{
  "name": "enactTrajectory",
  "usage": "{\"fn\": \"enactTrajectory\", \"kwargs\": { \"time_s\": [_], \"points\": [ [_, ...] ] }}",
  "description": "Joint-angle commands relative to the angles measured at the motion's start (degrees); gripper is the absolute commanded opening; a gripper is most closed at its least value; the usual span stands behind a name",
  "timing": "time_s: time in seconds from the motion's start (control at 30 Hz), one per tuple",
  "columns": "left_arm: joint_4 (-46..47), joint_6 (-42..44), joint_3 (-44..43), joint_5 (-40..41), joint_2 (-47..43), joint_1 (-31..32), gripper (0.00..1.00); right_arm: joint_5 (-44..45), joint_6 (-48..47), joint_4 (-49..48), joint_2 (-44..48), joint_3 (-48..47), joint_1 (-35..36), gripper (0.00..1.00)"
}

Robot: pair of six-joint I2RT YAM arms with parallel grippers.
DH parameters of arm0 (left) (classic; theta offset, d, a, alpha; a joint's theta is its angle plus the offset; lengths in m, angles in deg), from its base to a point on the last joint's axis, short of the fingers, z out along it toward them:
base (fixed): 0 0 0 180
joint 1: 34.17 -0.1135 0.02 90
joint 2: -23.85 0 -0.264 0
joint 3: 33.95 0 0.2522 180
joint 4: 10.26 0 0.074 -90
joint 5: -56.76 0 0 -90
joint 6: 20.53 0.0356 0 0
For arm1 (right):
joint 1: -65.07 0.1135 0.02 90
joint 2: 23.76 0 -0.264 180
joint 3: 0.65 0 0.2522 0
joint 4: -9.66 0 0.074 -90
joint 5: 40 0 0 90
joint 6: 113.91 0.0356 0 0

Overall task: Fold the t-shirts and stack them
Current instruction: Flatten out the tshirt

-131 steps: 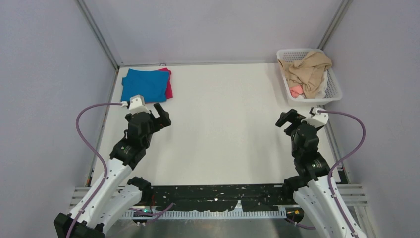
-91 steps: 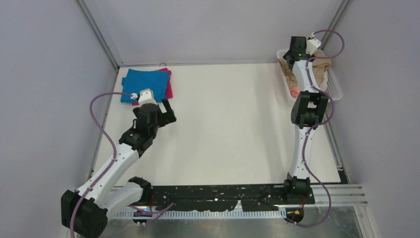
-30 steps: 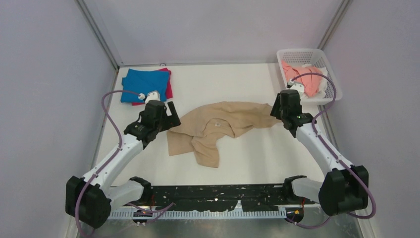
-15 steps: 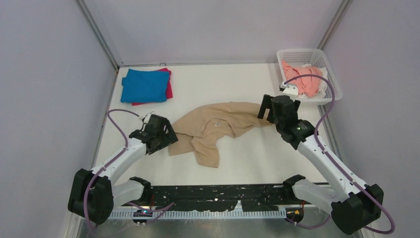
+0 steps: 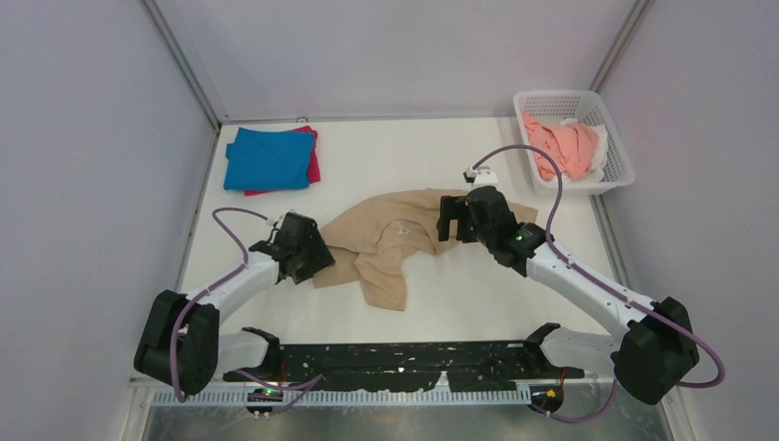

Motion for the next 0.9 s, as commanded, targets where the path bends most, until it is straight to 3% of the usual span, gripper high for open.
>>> {"fn": "enactTrajectory", "kwargs": {
  "time_s": [0.0,0.07,0.1,0.33,0.63,0.73,0.87],
  "points": [
    [4.2,-0.6,-0.2,-5.9,4.8,1.3,0.32,-0.3,1.1,-3.5,-0.1,0.3,0.4,0.95],
    [4.1,-0.1,-1.3,-5.8,5.7,2.2,0.05,0.2,1.3,-3.3,-0.8,0.3,0.7,0.95],
    [3.8,0.1,-1.6,-5.4,5.9,2.4,0.0,0.2,1.5,-3.2,-1.1,0.2,0.8,0.95],
    [-1.8,1.6,-2.0,3.2,1.4,2.6,0.0,2.4,1.4,-1.4,-7.1,-1.7,6.2,0.96],
    [-4.1,3.2,-4.1,7.0,-4.4,2.6,0.0,11.7,6.2,3.8,-20.6,-8.1,12.9,0.99],
    [-4.0,3.1,-4.1,7.8,-5.3,2.6,0.0,16.8,7.4,4.3,-24.6,-9.5,12.9,0.93],
    [-3.9,3.1,-4.0,8.7,-5.8,2.6,0.0,16.2,7.1,4.2,-29.2,-11.1,12.9,0.87]
  ]
}}
